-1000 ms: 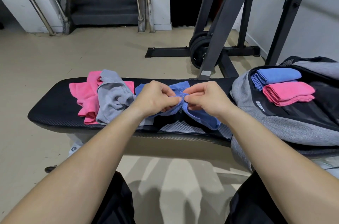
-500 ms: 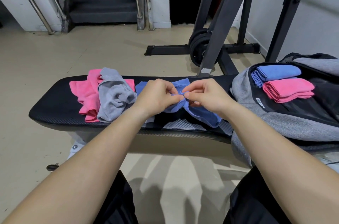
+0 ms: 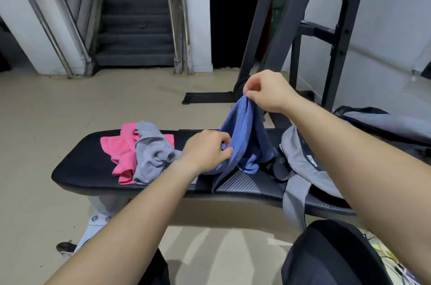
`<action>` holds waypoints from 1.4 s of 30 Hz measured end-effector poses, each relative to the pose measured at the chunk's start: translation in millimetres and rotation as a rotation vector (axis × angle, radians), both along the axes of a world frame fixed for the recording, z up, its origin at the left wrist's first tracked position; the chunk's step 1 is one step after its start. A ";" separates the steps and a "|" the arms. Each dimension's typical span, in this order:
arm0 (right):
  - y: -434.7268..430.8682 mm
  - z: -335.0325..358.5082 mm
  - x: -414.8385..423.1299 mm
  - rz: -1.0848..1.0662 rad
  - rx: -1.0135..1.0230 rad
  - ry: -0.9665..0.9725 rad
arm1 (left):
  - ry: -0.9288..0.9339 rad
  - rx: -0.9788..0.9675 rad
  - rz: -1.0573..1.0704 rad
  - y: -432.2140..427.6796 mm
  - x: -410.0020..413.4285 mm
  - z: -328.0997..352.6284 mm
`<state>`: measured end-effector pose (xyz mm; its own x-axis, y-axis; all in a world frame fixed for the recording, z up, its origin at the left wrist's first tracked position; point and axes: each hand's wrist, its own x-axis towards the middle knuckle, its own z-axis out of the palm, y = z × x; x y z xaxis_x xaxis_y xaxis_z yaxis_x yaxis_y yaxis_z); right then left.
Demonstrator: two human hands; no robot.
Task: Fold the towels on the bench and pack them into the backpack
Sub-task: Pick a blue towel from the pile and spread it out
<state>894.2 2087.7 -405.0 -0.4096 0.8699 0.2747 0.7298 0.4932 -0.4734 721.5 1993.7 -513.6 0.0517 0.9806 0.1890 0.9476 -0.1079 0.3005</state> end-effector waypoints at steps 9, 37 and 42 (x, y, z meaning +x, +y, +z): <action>7.9 56.4 9.2 -0.121 0.127 0.093 | 0.090 -0.050 -0.039 -22.4 -6.1 13.5; 22.3 -5.5 25.9 0.015 0.006 0.199 | -0.236 -0.066 0.189 16.8 9.0 -34.6; 31.6 -5.7 42.9 -0.067 0.021 0.169 | -0.366 -0.109 0.242 4.7 -18.4 -36.9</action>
